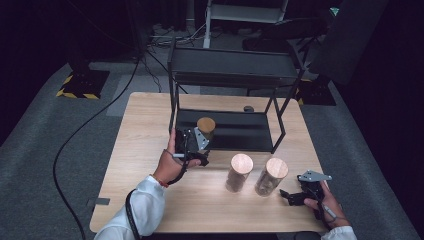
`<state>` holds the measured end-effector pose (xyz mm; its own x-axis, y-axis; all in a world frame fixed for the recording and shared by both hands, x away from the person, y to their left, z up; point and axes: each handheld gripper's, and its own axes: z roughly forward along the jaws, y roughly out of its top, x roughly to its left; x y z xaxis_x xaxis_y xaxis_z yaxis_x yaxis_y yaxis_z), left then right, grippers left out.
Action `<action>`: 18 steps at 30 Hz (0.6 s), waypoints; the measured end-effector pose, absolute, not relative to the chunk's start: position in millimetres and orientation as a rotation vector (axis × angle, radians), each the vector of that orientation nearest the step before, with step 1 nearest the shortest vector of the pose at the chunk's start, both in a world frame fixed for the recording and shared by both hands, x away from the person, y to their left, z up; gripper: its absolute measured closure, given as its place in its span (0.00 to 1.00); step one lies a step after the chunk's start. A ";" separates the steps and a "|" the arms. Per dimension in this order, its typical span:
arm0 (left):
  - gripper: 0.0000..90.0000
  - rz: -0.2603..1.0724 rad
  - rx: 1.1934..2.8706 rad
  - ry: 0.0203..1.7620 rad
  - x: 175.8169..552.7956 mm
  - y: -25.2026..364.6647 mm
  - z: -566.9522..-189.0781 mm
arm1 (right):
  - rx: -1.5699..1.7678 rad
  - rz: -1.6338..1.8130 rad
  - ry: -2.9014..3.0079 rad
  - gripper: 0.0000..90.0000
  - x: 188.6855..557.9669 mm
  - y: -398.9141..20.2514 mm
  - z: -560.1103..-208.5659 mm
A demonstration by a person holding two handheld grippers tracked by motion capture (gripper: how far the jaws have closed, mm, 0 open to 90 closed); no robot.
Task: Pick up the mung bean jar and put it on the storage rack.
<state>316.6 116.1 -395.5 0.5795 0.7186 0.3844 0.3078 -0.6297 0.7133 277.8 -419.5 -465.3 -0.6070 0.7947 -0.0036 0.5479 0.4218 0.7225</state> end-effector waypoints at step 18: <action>0.02 0.903 2.235 0.803 287.7 136.1 -414.3 | 1.153 0.995 2.336 0.00 277.8 -419.5 -465.2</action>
<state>287.7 136.1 -414.3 0.5875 0.7080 0.3919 0.3063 -0.6428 0.7021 277.8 -419.5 -465.2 -0.6069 0.7948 -0.0037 0.5480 0.4218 0.7224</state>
